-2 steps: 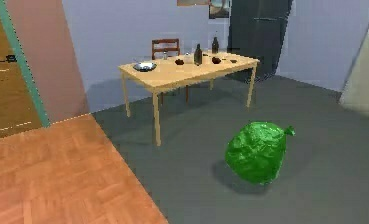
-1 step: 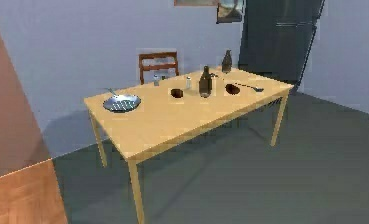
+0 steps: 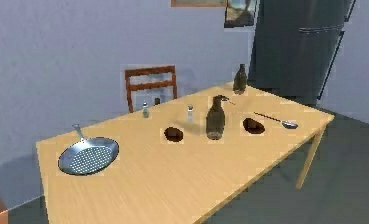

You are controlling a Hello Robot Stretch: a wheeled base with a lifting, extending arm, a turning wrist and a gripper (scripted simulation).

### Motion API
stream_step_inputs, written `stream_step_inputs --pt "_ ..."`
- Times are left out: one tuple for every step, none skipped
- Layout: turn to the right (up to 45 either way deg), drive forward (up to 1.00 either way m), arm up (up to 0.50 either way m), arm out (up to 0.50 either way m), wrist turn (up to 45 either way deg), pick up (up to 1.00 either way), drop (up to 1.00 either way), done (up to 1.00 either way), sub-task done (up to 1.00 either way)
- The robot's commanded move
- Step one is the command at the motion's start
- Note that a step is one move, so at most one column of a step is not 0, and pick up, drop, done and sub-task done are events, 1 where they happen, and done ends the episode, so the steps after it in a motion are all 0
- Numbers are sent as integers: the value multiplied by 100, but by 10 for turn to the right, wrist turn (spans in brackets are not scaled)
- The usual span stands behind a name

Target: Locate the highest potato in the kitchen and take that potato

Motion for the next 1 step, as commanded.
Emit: stream_step_inputs --pt "-450 0 0 0 0 0 0 0 0"
